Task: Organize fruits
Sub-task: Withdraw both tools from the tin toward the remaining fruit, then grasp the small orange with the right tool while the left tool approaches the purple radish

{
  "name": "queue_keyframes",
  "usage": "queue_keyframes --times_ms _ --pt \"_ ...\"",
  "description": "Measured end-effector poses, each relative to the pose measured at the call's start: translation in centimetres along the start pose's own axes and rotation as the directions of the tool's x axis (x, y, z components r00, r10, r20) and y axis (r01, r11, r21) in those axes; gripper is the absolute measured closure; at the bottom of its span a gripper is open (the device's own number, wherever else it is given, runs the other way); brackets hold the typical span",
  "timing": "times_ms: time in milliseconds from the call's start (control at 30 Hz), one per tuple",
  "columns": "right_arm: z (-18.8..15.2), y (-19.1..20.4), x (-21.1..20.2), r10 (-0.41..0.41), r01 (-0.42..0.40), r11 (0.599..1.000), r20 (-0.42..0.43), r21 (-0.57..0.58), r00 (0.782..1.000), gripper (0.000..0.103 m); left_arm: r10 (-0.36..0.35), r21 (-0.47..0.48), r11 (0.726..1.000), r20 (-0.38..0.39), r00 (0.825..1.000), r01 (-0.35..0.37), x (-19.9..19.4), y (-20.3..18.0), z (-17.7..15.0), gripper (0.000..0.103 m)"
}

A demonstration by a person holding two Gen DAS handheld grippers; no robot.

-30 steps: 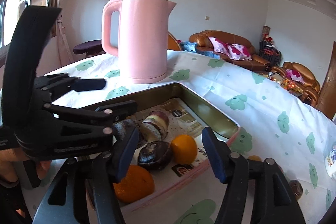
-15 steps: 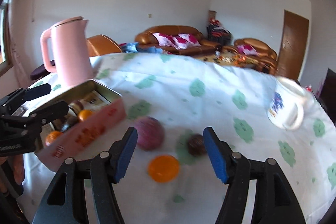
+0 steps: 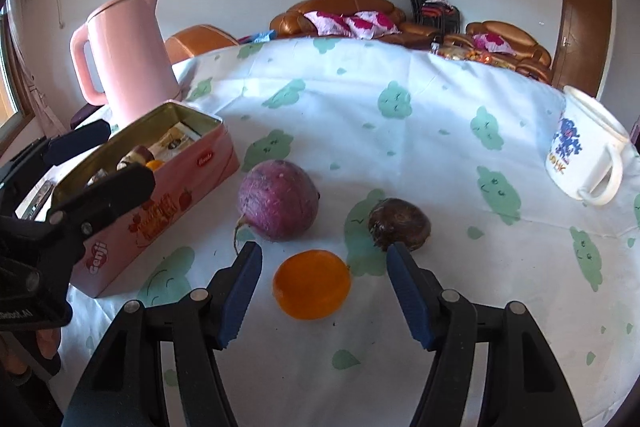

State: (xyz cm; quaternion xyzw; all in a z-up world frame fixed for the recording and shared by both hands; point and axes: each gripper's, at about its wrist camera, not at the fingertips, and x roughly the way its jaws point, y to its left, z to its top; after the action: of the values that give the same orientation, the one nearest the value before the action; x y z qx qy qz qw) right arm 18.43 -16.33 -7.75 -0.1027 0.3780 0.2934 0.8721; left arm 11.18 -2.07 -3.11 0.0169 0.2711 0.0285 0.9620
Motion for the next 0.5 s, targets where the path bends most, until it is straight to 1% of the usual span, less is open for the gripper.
queue_keyframes --times_ms 33,67,100,133,233,333,433,500 --pt "0.0 0.0 0.5 0.004 -0.004 1.0 -0.029 -0.001 1.0 0.04 -0.005 0.0 1.0 -0.003 1.0 0.005 0.1 -0.1 0.1 0.01" --pt "0.0 0.0 0.9 0.008 -0.008 1.0 -0.05 -0.001 0.999 0.045 -0.008 0.003 1.0 -0.006 1.0 0.008 0.3 -0.3 0.1 0.01" --pt "-0.1 0.0 1.0 0.014 -0.014 1.0 -0.06 0.002 0.998 0.059 -0.014 0.008 1.0 -0.009 1.0 0.014 0.4 -0.5 0.1 0.01" --pt "-0.1 0.0 0.9 0.015 -0.014 1.0 -0.054 0.005 0.998 0.06 -0.019 0.012 1.0 -0.01 1.0 0.019 0.4 -0.7 0.1 0.01" --pt "-0.3 -0.3 0.1 0.008 -0.008 1.0 -0.022 0.016 1.0 0.06 -0.03 0.026 0.999 -0.012 0.999 0.03 0.7 -1.4 0.2 0.01" --pt "-0.4 -0.7 -0.7 -0.023 0.022 0.999 0.013 0.033 1.0 0.06 -0.049 0.026 0.998 -0.028 0.998 0.05 1.2 -2.0 0.4 0.01" --pt "-0.4 -1.8 -1.2 -0.083 0.082 0.995 0.023 0.051 0.996 0.06 -0.062 0.031 0.998 -0.05 0.997 0.063 1.8 -2.7 0.6 0.01" --pt "-0.3 -2.8 -1.5 -0.119 0.117 0.991 0.028 0.072 0.992 0.06 -0.085 0.043 0.995 -0.071 0.994 0.088 2.3 -3.4 0.8 0.01"
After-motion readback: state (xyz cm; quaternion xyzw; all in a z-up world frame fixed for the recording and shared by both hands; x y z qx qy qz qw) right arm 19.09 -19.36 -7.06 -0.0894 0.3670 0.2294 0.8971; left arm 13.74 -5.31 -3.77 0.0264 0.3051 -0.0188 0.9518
